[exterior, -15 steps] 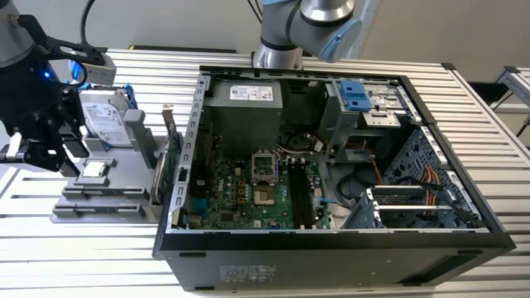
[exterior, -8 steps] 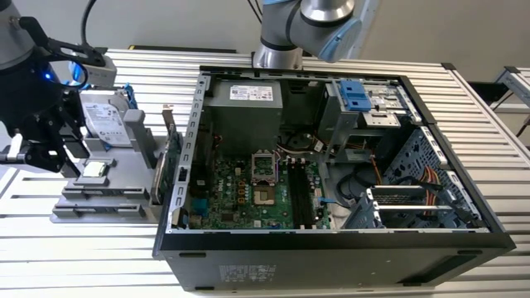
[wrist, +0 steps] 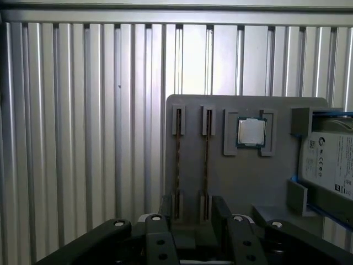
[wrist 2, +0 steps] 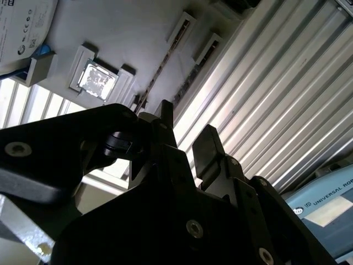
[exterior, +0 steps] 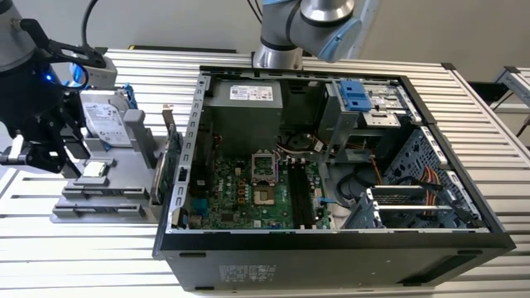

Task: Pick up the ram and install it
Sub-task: 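Pick up the ram and move it above insertion slot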

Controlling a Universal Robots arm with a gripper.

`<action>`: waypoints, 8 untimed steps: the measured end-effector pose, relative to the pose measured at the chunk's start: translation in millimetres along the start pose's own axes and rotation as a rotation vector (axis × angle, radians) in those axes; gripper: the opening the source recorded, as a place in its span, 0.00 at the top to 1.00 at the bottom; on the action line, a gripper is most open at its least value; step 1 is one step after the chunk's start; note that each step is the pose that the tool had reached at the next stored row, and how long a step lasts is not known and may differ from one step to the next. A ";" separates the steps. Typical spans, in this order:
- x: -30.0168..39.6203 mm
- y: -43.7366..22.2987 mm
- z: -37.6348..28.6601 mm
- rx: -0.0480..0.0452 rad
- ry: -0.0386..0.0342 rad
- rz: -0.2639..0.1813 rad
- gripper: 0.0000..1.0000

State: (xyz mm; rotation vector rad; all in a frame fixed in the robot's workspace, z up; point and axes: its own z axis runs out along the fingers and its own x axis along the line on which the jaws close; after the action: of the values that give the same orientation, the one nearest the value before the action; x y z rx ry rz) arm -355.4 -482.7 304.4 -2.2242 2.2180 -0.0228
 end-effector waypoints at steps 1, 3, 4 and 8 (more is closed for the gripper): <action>0.0 0.0 0.2 0.0000 0.0000 0.000 0.00; 0.0 0.0 0.7 0.0000 0.0001 0.000 0.00; 0.0 0.0 0.9 0.0000 0.0002 0.000 0.00; 0.0 0.0 1.9 0.0000 0.0003 0.000 0.00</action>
State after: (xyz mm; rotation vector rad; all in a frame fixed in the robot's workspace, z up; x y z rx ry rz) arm -355.4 -482.7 302.6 -2.2242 2.2181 -0.0231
